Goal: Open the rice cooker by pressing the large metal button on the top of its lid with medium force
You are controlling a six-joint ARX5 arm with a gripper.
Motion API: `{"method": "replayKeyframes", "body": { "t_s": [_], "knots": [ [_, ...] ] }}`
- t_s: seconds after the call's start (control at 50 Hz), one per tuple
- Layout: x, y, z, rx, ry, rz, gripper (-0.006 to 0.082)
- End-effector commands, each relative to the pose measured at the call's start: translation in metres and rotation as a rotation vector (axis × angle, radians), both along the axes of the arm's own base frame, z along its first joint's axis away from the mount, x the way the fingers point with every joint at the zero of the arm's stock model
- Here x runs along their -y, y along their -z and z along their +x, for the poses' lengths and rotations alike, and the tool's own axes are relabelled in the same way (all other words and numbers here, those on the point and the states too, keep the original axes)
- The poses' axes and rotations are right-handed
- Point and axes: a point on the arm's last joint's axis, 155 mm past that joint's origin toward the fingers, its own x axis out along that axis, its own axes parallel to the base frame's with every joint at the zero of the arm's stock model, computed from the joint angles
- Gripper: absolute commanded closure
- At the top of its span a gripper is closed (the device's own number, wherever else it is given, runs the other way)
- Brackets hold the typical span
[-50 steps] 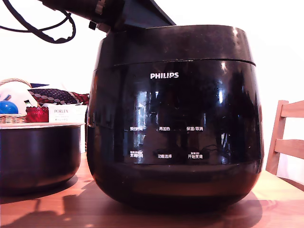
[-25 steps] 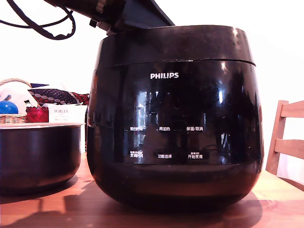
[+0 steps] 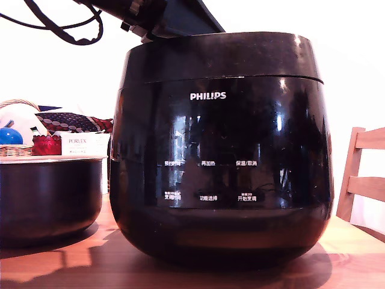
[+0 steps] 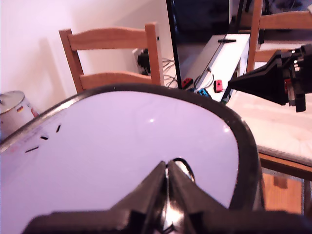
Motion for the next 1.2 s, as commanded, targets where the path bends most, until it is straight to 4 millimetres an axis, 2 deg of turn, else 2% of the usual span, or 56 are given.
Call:
{"method": "replayKeyframes", "body": {
  "t_s": [0.0,0.38,0.58,0.76,0.92,1.08,1.18],
  "knots": [
    [-0.037,0.122,-0.021,-0.201,-0.020,0.295,0.0790],
    [-0.047,0.134,-0.026,-0.214,-0.014,0.365,0.0790],
    [-0.042,0.127,-0.021,-0.190,-0.016,0.331,0.0790],
    [-0.025,0.097,-0.008,-0.140,-0.042,0.203,0.0790],
    [-0.013,0.053,0.001,-0.126,-0.078,0.033,0.0790],
    [-0.009,0.009,0.006,-0.075,-0.097,-0.113,0.0790],
    [-0.012,-0.007,0.009,-0.041,-0.119,-0.150,0.0790]
  ]
}}
